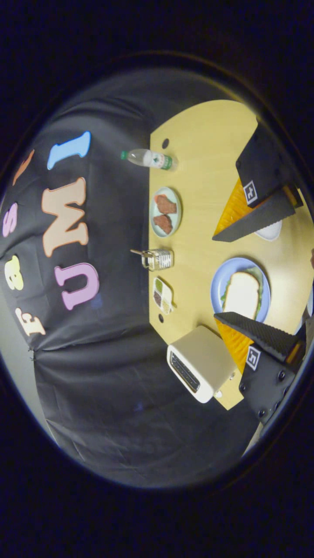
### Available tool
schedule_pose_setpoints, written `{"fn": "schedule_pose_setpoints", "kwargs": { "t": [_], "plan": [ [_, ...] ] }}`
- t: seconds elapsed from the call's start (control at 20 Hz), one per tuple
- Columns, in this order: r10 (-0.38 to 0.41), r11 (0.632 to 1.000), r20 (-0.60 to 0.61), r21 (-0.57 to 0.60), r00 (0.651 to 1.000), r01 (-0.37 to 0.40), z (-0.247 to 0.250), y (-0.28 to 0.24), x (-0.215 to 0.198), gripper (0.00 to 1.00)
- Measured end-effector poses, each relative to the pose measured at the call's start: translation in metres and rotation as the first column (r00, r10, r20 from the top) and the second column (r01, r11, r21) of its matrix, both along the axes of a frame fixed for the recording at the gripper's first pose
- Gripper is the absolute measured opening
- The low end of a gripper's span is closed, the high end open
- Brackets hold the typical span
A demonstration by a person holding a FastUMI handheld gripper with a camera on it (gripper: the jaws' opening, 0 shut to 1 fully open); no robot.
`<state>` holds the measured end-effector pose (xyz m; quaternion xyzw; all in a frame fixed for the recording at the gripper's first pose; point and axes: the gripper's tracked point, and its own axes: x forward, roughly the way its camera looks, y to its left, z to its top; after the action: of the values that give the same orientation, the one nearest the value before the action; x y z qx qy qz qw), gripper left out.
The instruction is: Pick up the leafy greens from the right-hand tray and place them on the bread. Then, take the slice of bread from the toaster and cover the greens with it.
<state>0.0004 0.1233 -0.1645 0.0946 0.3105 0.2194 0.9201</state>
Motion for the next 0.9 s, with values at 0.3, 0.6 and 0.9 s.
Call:
{"fn": "schedule_pose_setpoints", "kwargs": {
  "t": [0.3,0.6,0.9],
  "plan": [
    [-0.129,0.987,0.246,-0.062,0.961,0.149,0.068,-0.055,-0.008,1.00],
    [-0.291,0.942,0.409,-0.038,0.865,0.334,0.113,-0.098,-0.025,1.00],
    [-0.388,0.900,0.453,-0.003,0.803,0.436,0.126,-0.129,-0.036,1.00]
  ]
}}
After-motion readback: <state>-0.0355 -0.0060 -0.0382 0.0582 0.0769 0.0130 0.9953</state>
